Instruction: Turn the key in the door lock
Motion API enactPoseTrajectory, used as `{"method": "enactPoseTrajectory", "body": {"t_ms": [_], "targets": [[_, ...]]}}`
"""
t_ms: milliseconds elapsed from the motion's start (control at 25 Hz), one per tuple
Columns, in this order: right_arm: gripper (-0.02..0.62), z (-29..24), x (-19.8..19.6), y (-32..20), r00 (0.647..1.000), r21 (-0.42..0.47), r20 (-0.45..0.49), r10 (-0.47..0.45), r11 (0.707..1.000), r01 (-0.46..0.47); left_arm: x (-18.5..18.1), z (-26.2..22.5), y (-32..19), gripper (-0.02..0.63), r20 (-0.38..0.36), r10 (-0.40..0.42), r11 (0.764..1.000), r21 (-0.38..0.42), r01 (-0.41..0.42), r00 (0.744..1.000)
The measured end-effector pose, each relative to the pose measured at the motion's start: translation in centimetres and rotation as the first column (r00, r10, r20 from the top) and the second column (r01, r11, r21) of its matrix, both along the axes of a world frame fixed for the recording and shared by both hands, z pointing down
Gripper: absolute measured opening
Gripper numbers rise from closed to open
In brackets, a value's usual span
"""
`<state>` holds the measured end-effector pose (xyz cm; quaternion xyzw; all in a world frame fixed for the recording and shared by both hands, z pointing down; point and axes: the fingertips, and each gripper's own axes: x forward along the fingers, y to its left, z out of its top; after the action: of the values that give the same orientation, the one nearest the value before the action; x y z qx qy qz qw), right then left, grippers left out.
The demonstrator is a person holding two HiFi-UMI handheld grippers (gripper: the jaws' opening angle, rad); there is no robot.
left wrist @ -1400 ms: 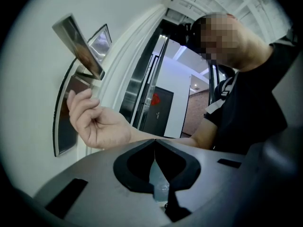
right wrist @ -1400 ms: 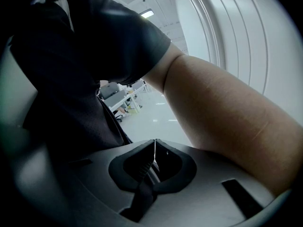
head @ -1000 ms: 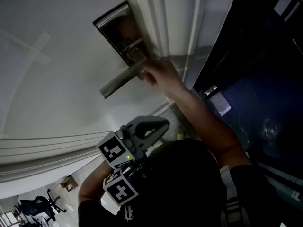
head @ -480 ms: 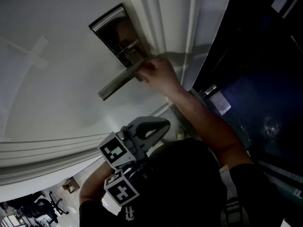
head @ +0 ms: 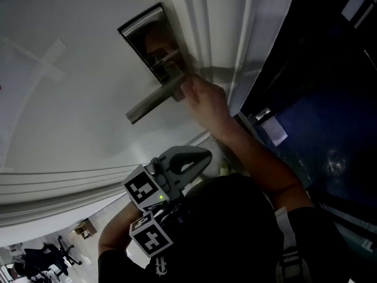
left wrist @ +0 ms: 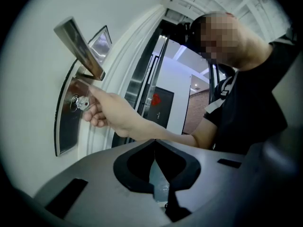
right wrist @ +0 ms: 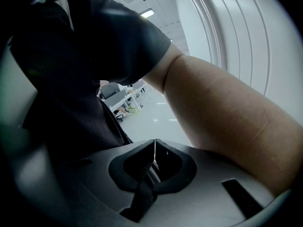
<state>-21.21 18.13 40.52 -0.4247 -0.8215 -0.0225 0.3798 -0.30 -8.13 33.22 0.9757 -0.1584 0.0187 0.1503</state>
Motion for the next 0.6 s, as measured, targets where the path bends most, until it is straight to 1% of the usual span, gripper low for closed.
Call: {"method": "enactPoseTrajectory", "body": {"t_ms": [600], "targets": [[0.017,-0.08,-0.27,-0.1,1.0,-0.002,0.008,0.013,1.0,-0.013,0.11,0.08,0.16,0.006,0.004,0.013,1.0,-0.002,-0.013,1.0]]}}
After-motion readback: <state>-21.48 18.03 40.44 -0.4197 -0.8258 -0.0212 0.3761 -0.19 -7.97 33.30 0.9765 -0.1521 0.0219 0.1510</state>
